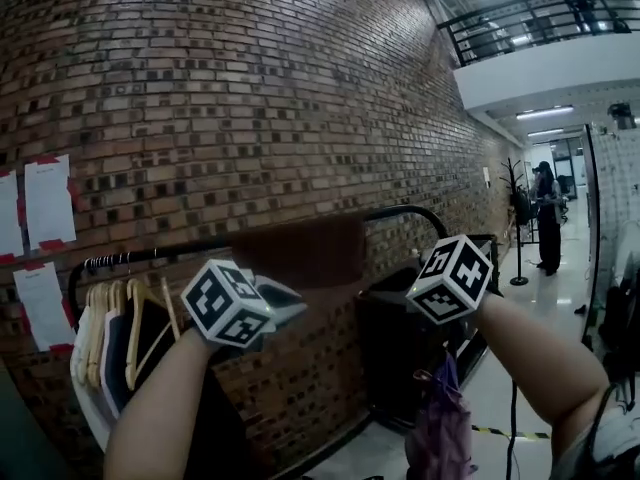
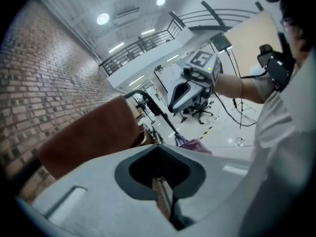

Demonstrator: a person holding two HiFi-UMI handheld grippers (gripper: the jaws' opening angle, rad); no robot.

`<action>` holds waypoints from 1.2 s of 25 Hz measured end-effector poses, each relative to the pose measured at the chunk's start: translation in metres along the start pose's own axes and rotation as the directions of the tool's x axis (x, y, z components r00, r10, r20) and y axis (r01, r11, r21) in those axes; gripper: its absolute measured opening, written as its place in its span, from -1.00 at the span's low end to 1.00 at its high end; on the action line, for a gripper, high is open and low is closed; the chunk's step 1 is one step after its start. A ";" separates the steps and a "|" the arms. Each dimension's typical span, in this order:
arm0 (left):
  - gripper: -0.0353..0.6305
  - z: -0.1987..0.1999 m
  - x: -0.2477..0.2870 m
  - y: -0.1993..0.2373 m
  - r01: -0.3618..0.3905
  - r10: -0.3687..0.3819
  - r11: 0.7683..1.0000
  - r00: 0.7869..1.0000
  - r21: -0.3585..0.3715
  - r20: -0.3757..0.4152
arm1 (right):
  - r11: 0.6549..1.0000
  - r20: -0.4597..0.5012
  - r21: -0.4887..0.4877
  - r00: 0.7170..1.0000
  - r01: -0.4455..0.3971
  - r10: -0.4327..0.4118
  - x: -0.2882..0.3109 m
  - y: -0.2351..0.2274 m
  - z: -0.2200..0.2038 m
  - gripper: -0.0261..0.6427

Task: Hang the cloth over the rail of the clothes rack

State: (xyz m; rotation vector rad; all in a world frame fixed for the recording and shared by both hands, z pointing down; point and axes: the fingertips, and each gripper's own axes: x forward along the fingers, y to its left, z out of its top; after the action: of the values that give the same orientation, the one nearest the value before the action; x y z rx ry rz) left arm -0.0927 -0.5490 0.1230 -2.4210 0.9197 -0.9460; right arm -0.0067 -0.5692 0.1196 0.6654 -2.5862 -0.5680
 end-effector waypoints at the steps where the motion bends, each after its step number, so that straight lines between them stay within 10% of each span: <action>1: -0.89 -0.006 0.003 -0.027 0.031 -0.030 0.999 0.999 -0.041 0.027 | 0.998 0.001 0.048 0.999 -0.048 0.048 -0.003 0.022 -0.018 -0.92; 9: -0.89 -0.051 0.016 -0.210 0.179 -0.133 0.941 0.976 -0.286 0.175 | 0.911 0.068 0.301 0.959 -0.283 0.276 -0.038 0.177 -0.117 -0.94; 20: -0.89 -0.107 -0.020 -0.385 0.144 -0.097 0.918 0.985 -0.370 0.142 | 0.854 0.104 0.503 0.990 -0.131 0.090 -0.111 0.328 -0.175 -0.94; 26: -0.89 -0.123 -0.091 -0.491 0.192 -0.117 0.872 0.975 -0.451 0.188 | 0.768 0.102 0.617 0.985 -0.171 0.137 -0.145 0.460 -0.170 -0.94; 30: -0.89 -0.124 -0.146 -0.548 0.198 -0.106 0.847 0.972 -0.492 0.209 | 0.770 0.083 0.607 0.980 -0.195 0.183 -0.180 0.551 -0.149 -0.94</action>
State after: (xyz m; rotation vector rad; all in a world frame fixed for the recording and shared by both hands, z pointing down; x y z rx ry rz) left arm -0.0231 -0.0704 0.4450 -3.0079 1.0257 -0.5681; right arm 0.0109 -0.0741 0.4550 0.5692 -2.8071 0.3691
